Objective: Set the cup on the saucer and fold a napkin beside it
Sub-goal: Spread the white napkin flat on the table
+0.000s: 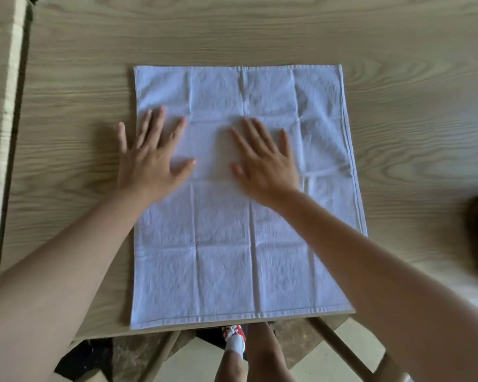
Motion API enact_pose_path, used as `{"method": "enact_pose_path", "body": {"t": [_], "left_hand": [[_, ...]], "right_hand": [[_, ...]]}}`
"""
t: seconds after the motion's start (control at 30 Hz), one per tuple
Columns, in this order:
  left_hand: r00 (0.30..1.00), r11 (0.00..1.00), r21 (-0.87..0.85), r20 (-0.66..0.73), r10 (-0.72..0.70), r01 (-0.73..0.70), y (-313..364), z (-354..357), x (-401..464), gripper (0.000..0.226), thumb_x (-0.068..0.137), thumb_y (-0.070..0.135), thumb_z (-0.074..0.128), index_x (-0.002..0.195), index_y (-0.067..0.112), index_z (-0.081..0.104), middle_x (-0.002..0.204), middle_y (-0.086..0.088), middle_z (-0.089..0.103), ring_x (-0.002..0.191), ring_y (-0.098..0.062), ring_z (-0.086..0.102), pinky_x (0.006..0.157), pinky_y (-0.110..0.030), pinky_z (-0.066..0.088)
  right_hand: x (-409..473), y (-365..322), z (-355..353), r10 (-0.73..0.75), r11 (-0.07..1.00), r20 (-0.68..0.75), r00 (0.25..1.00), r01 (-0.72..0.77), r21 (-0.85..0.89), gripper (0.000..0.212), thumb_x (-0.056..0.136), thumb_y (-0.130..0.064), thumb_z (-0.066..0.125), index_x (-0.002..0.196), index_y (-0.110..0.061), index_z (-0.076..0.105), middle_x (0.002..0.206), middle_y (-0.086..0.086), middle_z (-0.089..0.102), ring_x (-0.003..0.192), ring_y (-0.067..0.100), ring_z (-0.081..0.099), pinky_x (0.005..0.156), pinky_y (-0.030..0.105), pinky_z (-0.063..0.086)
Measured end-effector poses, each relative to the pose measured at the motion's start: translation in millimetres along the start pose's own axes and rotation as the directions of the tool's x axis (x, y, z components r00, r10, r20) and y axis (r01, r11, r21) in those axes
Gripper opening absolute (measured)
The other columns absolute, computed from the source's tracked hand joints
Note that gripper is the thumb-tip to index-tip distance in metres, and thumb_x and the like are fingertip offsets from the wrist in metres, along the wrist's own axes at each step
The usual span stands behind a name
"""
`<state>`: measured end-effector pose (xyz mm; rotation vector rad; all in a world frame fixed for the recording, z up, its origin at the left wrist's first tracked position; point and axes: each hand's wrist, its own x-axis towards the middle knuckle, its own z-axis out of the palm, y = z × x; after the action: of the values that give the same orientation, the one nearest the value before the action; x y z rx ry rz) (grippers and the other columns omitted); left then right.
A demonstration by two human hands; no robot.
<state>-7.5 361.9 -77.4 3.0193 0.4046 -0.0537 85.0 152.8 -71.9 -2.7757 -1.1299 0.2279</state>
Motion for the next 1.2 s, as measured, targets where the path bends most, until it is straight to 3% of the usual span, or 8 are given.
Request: {"method": "enact_pose_path", "body": {"t": [0.1, 0.23, 0.37, 0.53, 0.67, 0.8, 1.03, 1.2], "left_hand": [[1.000, 1.000, -0.005, 0.006, -0.002, 0.002, 0, -1, 0, 0.073, 0.079, 0.069, 0.020, 0.145, 0.039, 0.007, 0.158, -0.005, 0.004, 0.145, -0.021, 0.003, 0.110, -0.062, 0.001], [1.000, 1.000, -0.013, 0.030, -0.005, 0.005, 3, -5, -1, 0.075, 0.078, 0.069, 0.020, 0.145, 0.038, 0.009, 0.158, -0.005, 0.004, 0.145, -0.022, 0.003, 0.110, -0.062, 0.002], [0.999, 1.000, -0.020, 0.048, -0.012, 0.013, 4, -11, -1, 0.075, 0.079, 0.069, 0.017, 0.145, 0.036, 0.006, 0.158, -0.004, 0.002, 0.145, -0.020, 0.000, 0.108, -0.065, -0.003], [0.977, 0.990, -0.022, -0.168, 0.135, -0.140, 34, -24, 45, 0.064, 0.089, 0.052, 0.027, 0.146, 0.025, 0.017, 0.156, -0.006, 0.019, 0.143, -0.022, 0.013, 0.106, -0.066, 0.004], [0.983, 0.985, 0.006, -0.069, 0.173, -0.173, 68, -14, 88, 0.060, 0.092, 0.041, 0.031, 0.147, 0.023, 0.013, 0.157, -0.002, 0.013, 0.144, -0.019, 0.009, 0.109, -0.062, 0.000], [0.988, 0.987, -0.046, -0.003, 0.156, -0.156, 51, 3, 102, 0.063, 0.087, 0.050, 0.031, 0.145, 0.030, 0.018, 0.158, 0.001, 0.011, 0.144, -0.016, 0.008, 0.113, -0.053, 0.003], [0.997, 0.999, -0.042, -0.074, -0.010, 0.007, -17, 4, 96, 0.069, 0.083, 0.054, 0.024, 0.146, 0.026, 0.017, 0.157, -0.005, 0.012, 0.144, -0.019, 0.011, 0.114, -0.049, 0.006], [0.998, 0.998, -0.032, 0.030, -0.060, 0.061, -20, -2, 99, 0.069, 0.087, 0.057, 0.021, 0.147, 0.026, 0.005, 0.158, -0.001, 0.000, 0.144, -0.015, 0.000, 0.114, -0.053, -0.001]], "right_hand": [[-10, 67, -9, 0.177, 0.984, -0.051, 0.983, -0.178, -0.014, 0.068, 0.086, -0.050, 0.025, 0.147, -0.020, 0.014, 0.157, 0.003, 0.014, 0.144, 0.017, 0.009, 0.114, 0.045, 0.006], [-27, 127, -21, 0.355, 0.934, -0.034, 0.934, -0.356, -0.044, 0.072, 0.085, -0.052, 0.017, 0.148, -0.018, 0.006, 0.158, 0.000, 0.008, 0.144, 0.014, 0.003, 0.116, 0.046, -0.001], [-28, 125, -27, 0.338, 0.935, -0.069, 0.939, -0.343, -0.089, 0.072, 0.088, -0.052, 0.016, 0.147, -0.012, 0.009, 0.157, 0.003, 0.008, 0.144, 0.016, 0.001, 0.116, 0.048, -0.004], [17, 77, -31, 0.120, 0.990, -0.163, 0.979, -0.129, -0.049, 0.063, 0.093, -0.044, 0.023, 0.147, -0.014, 0.009, 0.157, 0.005, 0.010, 0.144, 0.020, 0.004, 0.113, 0.049, -0.003], [63, 38, -19, 0.006, 1.000, -0.094, 0.996, -0.008, -0.025, 0.058, 0.095, -0.035, 0.028, 0.147, -0.016, 0.011, 0.157, 0.002, 0.011, 0.144, 0.017, 0.004, 0.114, 0.047, -0.004], [82, 58, -10, -0.013, 1.000, -0.041, 0.999, 0.012, -0.021, 0.061, 0.093, -0.042, 0.030, 0.147, -0.020, 0.014, 0.157, -0.001, 0.012, 0.144, 0.014, 0.008, 0.114, 0.047, 0.002], [76, 145, -25, 0.238, 0.969, -0.106, 0.965, -0.244, -0.039, 0.069, 0.088, -0.047, 0.024, 0.147, -0.013, 0.010, 0.157, 0.002, 0.011, 0.144, 0.015, 0.007, 0.116, 0.045, 0.002], [76, 141, -34, 0.270, 0.955, -0.066, 0.961, -0.276, -0.112, 0.069, 0.092, -0.048, 0.024, 0.147, -0.011, 0.006, 0.158, 0.002, 0.006, 0.144, 0.015, 0.002, 0.114, 0.052, -0.005]]}}
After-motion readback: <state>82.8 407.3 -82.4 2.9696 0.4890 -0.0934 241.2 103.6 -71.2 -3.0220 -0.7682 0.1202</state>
